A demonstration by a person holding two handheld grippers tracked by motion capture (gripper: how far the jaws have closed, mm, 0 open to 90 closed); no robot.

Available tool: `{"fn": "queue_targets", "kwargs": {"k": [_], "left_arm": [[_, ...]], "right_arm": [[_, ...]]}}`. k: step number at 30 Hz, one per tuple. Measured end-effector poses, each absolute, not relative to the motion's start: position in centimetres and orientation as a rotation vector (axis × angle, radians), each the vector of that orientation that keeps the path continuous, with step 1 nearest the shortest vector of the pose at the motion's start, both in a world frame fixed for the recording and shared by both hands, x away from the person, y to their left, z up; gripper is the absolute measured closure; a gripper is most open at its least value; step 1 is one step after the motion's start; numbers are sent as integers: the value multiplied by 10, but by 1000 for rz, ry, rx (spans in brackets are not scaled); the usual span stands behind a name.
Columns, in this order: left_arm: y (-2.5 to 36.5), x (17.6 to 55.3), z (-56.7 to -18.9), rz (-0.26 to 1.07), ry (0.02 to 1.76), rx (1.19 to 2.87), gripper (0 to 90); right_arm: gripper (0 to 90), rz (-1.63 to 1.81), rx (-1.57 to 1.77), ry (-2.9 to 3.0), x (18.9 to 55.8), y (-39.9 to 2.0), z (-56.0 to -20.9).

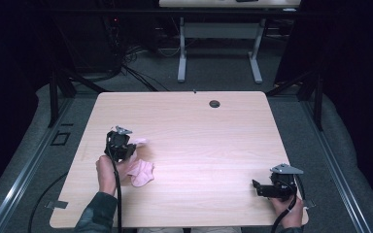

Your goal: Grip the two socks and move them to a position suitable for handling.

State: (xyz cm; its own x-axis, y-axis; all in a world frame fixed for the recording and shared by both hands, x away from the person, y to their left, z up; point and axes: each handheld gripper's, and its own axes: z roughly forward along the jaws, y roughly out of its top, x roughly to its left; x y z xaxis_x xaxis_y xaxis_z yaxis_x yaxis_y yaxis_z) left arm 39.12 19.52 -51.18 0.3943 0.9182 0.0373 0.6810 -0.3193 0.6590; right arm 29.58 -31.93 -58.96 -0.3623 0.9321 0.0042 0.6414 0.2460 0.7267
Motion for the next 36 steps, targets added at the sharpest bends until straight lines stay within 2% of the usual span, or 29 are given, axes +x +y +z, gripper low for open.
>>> {"fn": "queue_targets", "kwargs": {"k": [10, 20, 26, 36], "left_arm": [[175, 363, -470, 589, 1181, 2087, 883], [131, 329, -459, 564, 987, 2163, 882], [95, 307, -476, 490, 863, 2232, 882], [39, 285, -537, 250, 757, 2345, 877]], "right_arm": [[66, 901, 1436, 2091, 296, -319, -589], [69, 900, 1437, 2090, 296, -319, -589], [71, 899, 1437, 2088, 296, -320, -589], [73, 905, 1438, 2088, 296, -320, -589]]}}
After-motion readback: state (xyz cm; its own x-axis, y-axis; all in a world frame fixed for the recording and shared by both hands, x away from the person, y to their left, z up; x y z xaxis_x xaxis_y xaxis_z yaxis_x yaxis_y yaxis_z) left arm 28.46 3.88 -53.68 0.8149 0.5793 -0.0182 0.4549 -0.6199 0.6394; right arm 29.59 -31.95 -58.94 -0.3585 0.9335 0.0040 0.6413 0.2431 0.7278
